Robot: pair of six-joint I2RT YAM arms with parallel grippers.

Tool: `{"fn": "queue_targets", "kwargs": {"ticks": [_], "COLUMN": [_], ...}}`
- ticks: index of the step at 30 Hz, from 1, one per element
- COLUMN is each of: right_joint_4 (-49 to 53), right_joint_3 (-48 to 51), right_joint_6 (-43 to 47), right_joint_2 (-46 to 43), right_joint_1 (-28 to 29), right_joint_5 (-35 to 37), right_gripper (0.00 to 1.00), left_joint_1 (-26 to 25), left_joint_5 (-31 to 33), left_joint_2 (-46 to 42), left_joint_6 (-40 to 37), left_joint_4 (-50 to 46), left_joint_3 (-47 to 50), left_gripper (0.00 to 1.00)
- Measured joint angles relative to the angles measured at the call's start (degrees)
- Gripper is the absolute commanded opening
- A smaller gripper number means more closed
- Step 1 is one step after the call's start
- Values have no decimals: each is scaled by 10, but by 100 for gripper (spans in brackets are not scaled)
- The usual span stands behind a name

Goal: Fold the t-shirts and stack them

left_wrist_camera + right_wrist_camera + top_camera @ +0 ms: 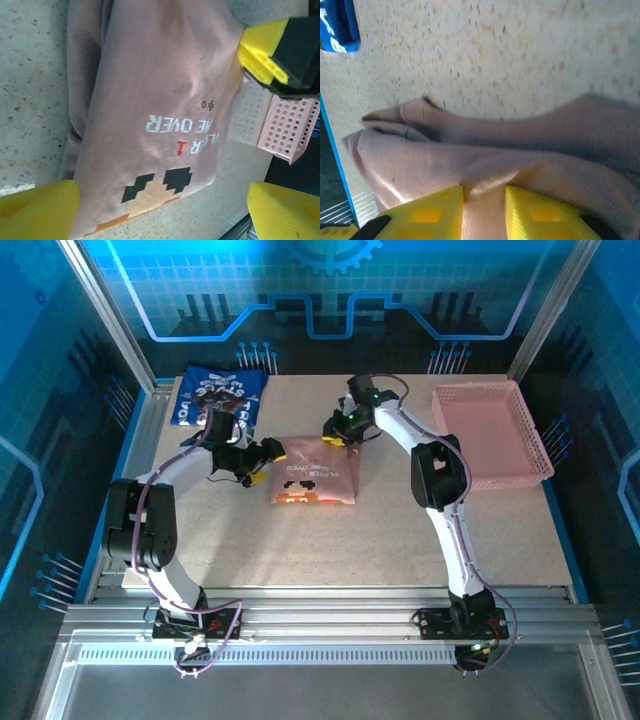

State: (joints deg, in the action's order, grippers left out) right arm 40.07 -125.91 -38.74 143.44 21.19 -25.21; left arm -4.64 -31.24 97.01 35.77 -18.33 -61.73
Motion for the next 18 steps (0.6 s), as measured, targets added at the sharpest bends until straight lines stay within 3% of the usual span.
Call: {"fn": "queue_targets", "kwargs": {"ticks": [9, 18], "right_joint_4": [7, 7], "right_joint_3": [-74, 123], "right_joint_6": [14, 83], "right_joint_2": [-7, -297], "right_joint_1": [-10, -9], "right_joint_5": [13, 23], "right_gripper": [63, 68], "left_joint_1": [0, -7], "left_joint_5": [37, 60], "left_joint_2": [25, 87], "left_joint_6": [0, 3], "left_joint_4": [18, 24], "left_joint_3": [2, -16], "left_gripper": [88, 87]}}
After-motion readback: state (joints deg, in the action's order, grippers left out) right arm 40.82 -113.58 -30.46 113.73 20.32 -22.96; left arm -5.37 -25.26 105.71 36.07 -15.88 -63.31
